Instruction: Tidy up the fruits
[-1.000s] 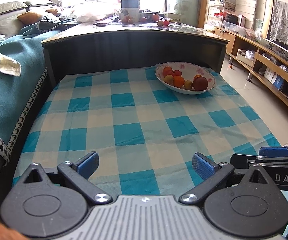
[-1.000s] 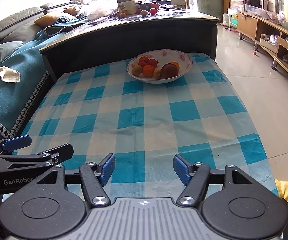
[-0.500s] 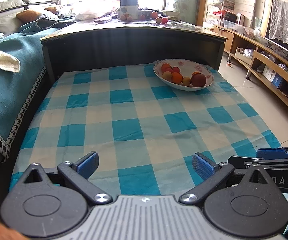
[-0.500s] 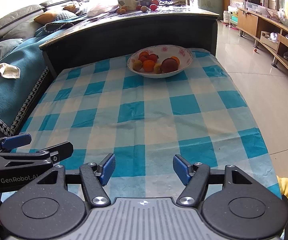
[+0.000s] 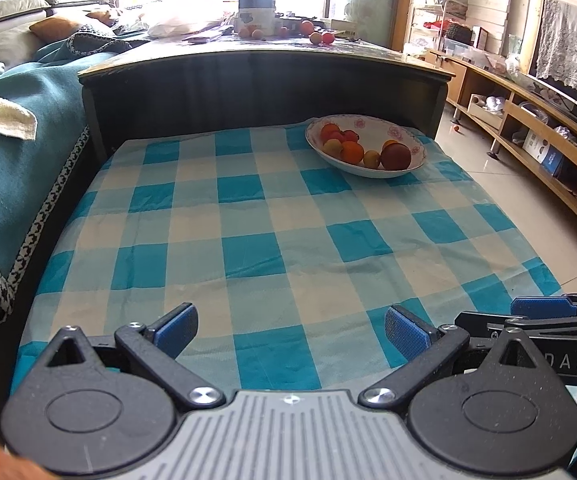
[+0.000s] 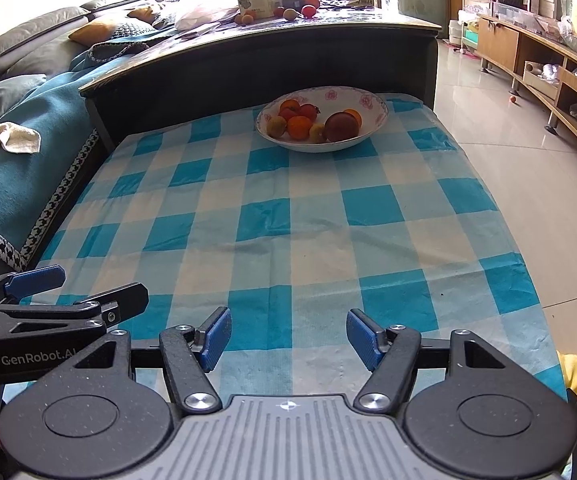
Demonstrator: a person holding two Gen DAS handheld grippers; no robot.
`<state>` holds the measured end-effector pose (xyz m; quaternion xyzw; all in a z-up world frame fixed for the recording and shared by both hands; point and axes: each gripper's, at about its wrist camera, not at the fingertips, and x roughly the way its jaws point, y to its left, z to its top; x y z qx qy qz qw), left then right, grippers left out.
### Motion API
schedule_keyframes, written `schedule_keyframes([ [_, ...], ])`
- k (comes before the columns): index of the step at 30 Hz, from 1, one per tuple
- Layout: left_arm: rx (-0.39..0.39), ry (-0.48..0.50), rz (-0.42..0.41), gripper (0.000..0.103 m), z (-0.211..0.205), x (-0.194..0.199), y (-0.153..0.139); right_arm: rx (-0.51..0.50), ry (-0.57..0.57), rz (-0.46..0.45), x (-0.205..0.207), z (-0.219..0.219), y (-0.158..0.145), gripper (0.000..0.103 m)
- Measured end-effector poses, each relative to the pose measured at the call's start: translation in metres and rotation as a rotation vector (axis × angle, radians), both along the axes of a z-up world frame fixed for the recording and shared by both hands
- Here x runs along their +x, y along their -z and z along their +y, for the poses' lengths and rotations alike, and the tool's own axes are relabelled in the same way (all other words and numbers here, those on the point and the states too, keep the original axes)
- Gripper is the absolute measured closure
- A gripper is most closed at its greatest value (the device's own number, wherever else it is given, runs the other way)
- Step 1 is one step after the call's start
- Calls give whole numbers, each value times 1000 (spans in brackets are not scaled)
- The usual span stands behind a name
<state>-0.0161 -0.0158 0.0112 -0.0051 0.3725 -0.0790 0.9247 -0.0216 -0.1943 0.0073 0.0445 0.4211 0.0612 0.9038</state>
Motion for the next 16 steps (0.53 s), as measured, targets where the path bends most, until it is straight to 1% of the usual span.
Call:
schedule_keyframes([
  [6,12,0,-17,0,-1,-2,-1,4,-1,-3,0,0,0,43],
  [11,26,-12,-57,0,-1,-6,-7,13,5,-20,-1,-3,-3,38],
  [16,103,-29,-92,0,-5,-7,-8,15,14,-19,0,-5,-3,38],
])
